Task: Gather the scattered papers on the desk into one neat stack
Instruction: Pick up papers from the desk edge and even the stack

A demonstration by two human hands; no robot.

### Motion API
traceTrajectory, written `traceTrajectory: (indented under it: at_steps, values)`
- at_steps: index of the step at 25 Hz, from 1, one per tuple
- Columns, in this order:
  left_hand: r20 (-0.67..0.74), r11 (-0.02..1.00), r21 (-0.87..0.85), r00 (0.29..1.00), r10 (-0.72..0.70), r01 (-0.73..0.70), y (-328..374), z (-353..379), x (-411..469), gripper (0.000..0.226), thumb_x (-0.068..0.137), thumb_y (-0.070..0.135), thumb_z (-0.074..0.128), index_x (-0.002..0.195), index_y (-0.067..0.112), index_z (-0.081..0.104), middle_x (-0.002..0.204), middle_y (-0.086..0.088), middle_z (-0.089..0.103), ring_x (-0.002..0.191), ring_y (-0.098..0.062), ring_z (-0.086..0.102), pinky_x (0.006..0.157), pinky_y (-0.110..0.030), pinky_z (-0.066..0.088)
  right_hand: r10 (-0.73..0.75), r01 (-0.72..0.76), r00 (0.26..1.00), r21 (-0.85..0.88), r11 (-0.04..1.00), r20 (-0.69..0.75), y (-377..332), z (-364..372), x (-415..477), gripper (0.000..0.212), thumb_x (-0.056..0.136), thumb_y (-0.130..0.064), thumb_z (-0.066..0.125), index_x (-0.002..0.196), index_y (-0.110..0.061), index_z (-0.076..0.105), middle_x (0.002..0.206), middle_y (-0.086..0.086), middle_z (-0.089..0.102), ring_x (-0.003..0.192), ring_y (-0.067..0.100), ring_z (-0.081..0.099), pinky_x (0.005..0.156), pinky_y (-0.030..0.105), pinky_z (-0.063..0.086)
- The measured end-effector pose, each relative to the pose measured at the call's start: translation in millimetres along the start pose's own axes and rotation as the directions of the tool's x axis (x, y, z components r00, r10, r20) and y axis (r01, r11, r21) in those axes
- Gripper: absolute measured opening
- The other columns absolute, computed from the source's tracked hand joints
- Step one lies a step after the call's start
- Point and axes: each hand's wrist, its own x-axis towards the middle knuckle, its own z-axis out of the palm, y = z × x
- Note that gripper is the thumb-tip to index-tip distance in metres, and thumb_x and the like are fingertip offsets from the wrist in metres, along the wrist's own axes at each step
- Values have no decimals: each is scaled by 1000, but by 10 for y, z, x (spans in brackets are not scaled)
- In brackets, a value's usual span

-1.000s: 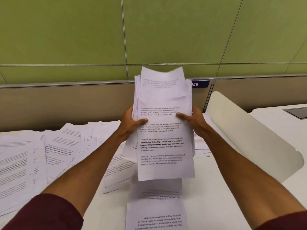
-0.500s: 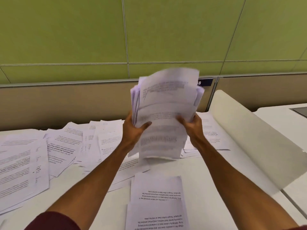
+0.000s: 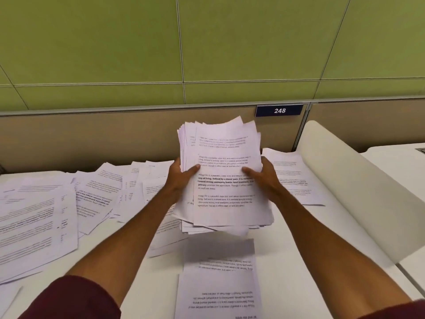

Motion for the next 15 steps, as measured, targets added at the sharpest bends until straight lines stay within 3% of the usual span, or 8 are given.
traceTrajectory:
  at_steps: [2, 4, 6, 9, 12, 15]
  values:
    - [184, 979, -107, 971, -153, 174, -129, -110, -152, 59, 80, -5, 70, 133, 8, 48, 129, -13, 62, 108, -30, 65, 77, -34, 59, 94, -98, 991, 31, 995, 97, 93, 22, -107, 43, 83, -8, 74, 122, 1, 58, 120, 17, 68, 103, 33, 69, 89, 46, 57]
    - [261, 963, 0, 930, -259, 268, -377, -173, -402, 72, 77, -14, 68, 138, 15, 42, 134, -11, 57, 112, -30, 61, 79, -39, 58, 182, -190, 967, 29, 981, 179, 286, 93, -315, 39, 84, -5, 72, 120, 3, 60, 120, 21, 68, 97, 33, 70, 82, 42, 59]
    - [190, 929, 52, 910, -369, 366, -581, -212, -667, 77, 78, -17, 65, 142, 17, 40, 136, -11, 56, 111, -31, 60, 81, -41, 56, 291, -314, 918, 44, 948, 269, 477, 181, -553, 42, 86, -3, 70, 124, 6, 56, 116, 20, 69, 90, 31, 71, 72, 38, 61]
    - [124, 873, -38, 870, -478, 486, -817, -320, -971, 71, 80, -19, 60, 141, 14, 43, 131, -17, 60, 107, -36, 63, 86, -50, 54, 447, -477, 846, 38, 878, 291, 674, 270, -801, 52, 84, -1, 71, 130, 5, 47, 114, 19, 67, 87, 31, 70, 64, 36, 61]
    - [159, 828, -180, 847, -508, 530, -934, -524, -1224, 59, 83, -13, 60, 135, 14, 50, 122, -17, 66, 104, -36, 67, 81, -51, 57, 422, -459, 852, 52, 887, 311, 768, 316, -915, 47, 87, -4, 69, 129, 5, 49, 114, 19, 68, 82, 27, 69, 63, 33, 60]
    - [167, 843, -81, 841, -515, 532, -1037, -690, -1501, 67, 80, -17, 63, 137, 13, 46, 123, -14, 65, 105, -33, 66, 80, -48, 58, 429, -391, 794, -179, 903, 431, 800, 426, -1076, 40, 92, -15, 65, 127, 1, 52, 122, 20, 64, 84, 22, 67, 62, 27, 57]
